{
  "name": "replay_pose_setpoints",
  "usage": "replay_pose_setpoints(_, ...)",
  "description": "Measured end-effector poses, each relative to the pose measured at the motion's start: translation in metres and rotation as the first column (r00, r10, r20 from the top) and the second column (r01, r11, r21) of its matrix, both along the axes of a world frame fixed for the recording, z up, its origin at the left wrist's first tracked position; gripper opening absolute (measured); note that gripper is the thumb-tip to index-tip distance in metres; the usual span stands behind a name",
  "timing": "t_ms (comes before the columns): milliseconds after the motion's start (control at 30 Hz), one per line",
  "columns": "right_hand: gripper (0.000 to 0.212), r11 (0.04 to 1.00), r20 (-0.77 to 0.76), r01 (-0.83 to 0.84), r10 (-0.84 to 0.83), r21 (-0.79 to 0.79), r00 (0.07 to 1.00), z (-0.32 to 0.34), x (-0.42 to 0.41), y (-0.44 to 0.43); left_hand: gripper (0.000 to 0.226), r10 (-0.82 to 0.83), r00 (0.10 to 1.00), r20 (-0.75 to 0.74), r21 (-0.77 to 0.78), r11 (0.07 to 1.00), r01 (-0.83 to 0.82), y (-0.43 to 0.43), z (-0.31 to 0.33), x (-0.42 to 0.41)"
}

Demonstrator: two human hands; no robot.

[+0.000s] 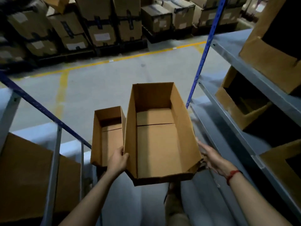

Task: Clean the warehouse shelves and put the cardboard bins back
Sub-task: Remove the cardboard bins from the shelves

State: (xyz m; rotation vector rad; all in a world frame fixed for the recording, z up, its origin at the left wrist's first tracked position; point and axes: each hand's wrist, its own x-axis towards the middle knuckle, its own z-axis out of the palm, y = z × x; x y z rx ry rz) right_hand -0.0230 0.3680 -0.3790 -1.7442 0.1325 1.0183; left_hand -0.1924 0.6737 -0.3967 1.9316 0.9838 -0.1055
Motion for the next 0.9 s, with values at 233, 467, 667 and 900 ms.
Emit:
replay_pose_setpoints(233, 0.022, 0.883, 0.281, -0.103, 0.254, -0.458, 0.926, -0.079, 0.109, 0.069, 0.022, 0.066, 0.995, -0.069, 0.0, 0.998, -0.066, 0.024, -0.034, 0.081)
replay_pose_setpoints(467, 0.026, 0.848, 0.29, -0.169, 0.349, -0.502, 0.891, -0.134, 0.153, 0.112, 0.035, 0.071, 0.982, -0.176, 0.031, 0.997, -0.066, 0.055, -0.082, 0.119)
replay_pose_setpoints(667, 0.019, 0.842, 0.261, -0.148, 0.32, -0.518, 0.911, -0.179, 0.173, 0.145, 0.051, -0.004, 0.968, -0.249, -0.07, 0.997, -0.014, 0.092, -0.128, 0.144)
replay_pose_setpoints(900, 0.024, 0.806, 0.307, -0.057, 0.289, -0.59, 0.907, -0.3, 0.194, 0.198, 0.09, -0.113, 0.959, -0.258, -0.383, 0.924, 0.005, 0.167, -0.248, 0.171)
